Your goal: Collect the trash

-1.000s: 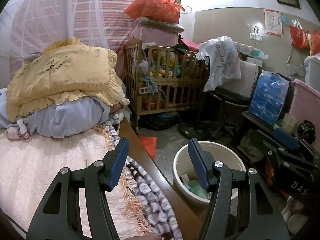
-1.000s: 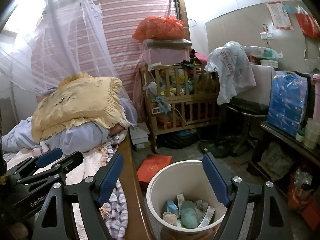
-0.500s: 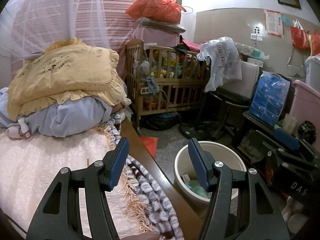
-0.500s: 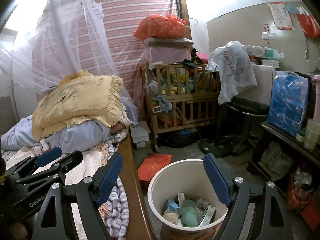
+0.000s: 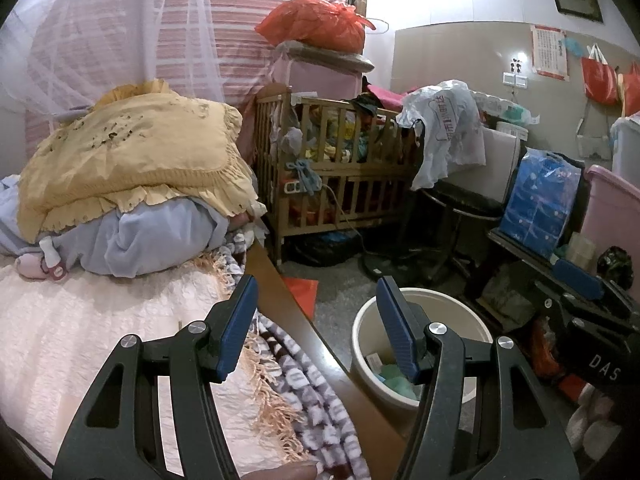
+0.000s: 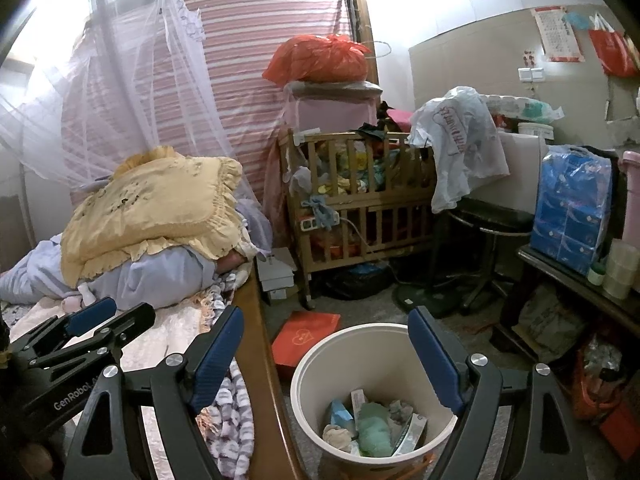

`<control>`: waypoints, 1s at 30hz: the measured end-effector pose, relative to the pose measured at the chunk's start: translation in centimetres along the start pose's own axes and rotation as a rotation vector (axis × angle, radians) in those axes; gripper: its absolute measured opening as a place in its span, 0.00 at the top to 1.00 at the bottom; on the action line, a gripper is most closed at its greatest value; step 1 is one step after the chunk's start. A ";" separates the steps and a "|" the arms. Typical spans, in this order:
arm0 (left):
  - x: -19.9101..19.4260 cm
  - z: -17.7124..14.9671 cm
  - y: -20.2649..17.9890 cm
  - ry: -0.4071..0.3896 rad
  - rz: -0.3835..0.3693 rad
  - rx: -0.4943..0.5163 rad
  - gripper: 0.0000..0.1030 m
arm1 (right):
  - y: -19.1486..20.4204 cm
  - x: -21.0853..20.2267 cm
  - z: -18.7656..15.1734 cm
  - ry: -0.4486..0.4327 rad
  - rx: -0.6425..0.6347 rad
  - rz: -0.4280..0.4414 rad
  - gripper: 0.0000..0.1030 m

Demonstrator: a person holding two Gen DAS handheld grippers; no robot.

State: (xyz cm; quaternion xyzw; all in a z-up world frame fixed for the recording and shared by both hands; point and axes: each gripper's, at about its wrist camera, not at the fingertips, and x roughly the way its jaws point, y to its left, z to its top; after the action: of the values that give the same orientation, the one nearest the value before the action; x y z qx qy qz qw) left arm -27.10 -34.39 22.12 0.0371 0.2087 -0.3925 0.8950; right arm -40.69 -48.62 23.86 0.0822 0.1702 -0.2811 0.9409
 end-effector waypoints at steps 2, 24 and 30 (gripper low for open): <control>0.0 0.0 0.0 0.005 -0.001 0.000 0.42 | -0.2 0.0 -0.1 0.003 0.001 -0.002 0.20; 0.2 -0.2 -1.2 0.020 -0.009 0.017 0.42 | -1.6 0.2 -0.2 0.015 0.016 -0.015 0.19; 0.2 -0.2 -1.2 0.020 -0.009 0.016 0.42 | -1.7 0.1 -0.1 0.018 0.015 -0.015 0.19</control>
State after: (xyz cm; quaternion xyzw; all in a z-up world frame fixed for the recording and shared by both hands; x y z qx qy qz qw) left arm -27.88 -35.28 21.97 0.0473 0.2146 -0.3980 0.8907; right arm -41.55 -50.05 23.59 0.0907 0.1771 -0.2887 0.9365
